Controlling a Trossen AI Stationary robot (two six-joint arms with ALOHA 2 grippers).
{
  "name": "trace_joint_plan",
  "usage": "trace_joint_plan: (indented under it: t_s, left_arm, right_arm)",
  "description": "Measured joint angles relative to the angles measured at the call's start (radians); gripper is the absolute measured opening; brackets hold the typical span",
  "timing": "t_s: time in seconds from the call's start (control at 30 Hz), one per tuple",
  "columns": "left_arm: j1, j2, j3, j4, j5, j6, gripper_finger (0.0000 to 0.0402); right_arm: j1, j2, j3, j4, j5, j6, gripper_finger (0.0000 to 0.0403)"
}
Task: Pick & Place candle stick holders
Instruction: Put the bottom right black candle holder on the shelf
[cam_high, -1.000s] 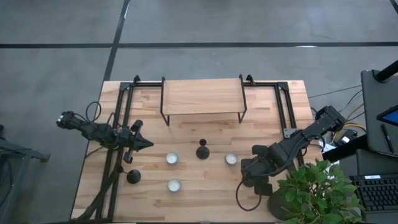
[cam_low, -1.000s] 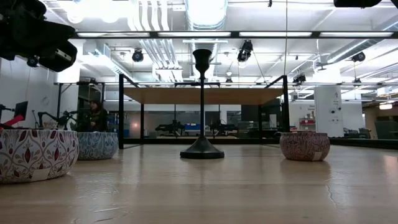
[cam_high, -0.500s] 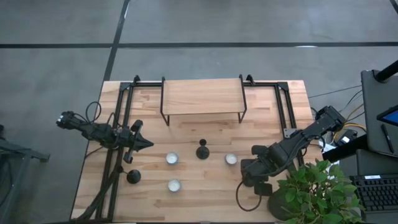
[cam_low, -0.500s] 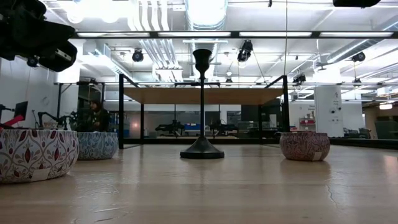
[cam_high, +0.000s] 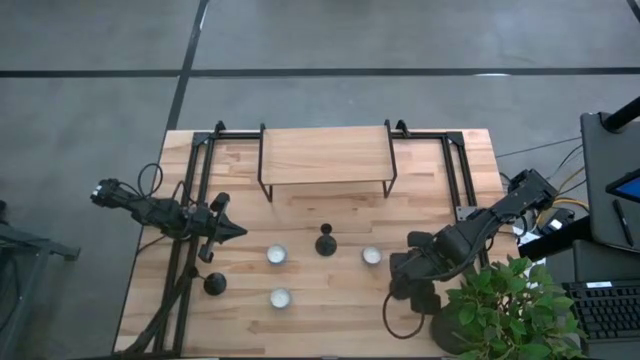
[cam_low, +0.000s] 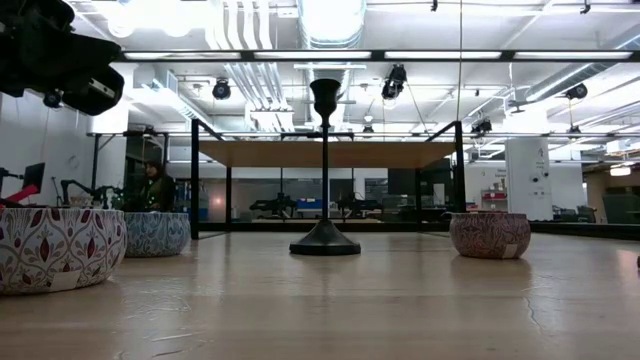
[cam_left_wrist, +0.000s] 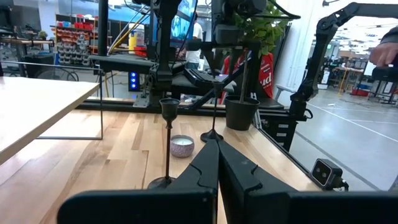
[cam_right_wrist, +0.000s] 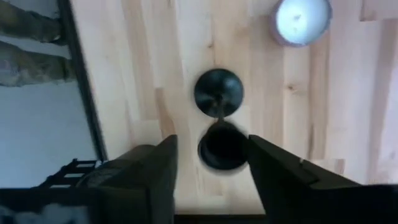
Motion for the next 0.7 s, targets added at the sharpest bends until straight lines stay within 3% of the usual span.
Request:
trace_joint_plan:
  t_s: [0.37,0.7]
  left_arm:
    - [0.0,0.0,0.0,0.0,0.0,0.0,0.0003]
    - [0.0,0.0,0.0,0.0,0.0,0.0,0.0003]
  right_arm:
    - [0.007,0.002,-0.039,0.004,-0.019,0.011,0.0284]
    - [0.017,0.002,-0.053,0.021,0.01,0.001,0.0263]
